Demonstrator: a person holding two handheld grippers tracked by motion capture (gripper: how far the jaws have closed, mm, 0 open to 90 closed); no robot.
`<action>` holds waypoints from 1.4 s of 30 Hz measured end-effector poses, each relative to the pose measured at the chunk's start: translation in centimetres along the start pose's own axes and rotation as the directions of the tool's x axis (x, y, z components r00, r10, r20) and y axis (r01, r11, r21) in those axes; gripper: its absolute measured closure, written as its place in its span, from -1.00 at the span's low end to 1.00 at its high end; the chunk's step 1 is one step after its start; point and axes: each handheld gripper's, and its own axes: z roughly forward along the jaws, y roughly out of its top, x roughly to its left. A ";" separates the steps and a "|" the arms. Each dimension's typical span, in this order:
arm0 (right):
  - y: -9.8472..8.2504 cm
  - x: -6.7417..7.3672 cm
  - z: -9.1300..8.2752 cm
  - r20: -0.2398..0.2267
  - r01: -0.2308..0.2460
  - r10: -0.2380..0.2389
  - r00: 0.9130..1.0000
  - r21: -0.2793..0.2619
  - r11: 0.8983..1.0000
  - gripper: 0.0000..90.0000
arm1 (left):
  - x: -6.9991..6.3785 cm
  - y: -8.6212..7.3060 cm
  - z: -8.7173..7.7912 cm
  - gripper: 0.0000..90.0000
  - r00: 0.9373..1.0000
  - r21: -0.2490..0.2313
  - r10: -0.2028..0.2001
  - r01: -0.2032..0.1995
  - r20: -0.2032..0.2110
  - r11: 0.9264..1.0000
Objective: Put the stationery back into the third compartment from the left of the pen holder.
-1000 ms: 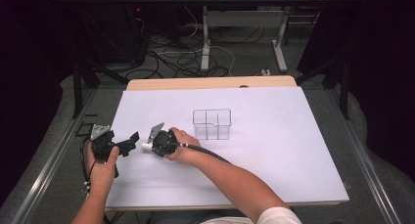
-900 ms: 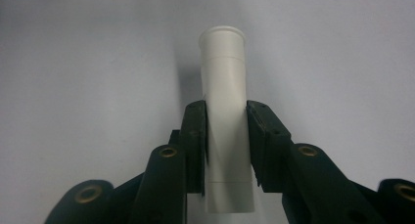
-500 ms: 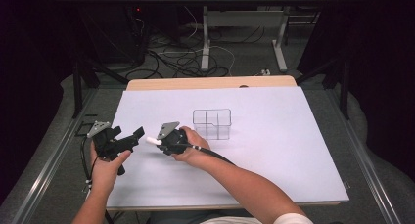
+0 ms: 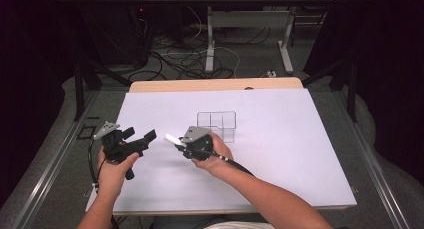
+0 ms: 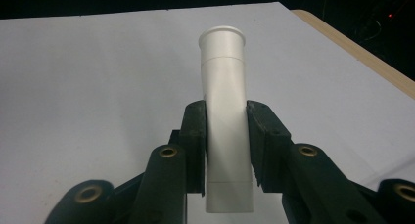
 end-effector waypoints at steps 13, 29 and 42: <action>-1.3 -0.6 -4.1 0.057 -0.044 0.049 0.997 -0.080 0.996 0.55 | -3.4 0.6 0.7 -0.49 0.996 0.026 -0.007 0.005 0.088 1.000; -3.1 -0.9 -8.3 0.136 -0.068 0.086 0.987 -0.134 0.989 0.55 | -7.3 1.5 3.3 -0.20 0.979 0.144 -0.104 0.079 0.174 0.986; -4.3 -1.9 -9.2 0.161 -0.122 0.149 0.976 -0.169 0.978 0.55 | -8.8 0.8 6.8 0.01 0.934 0.263 -0.267 0.203 0.238 0.943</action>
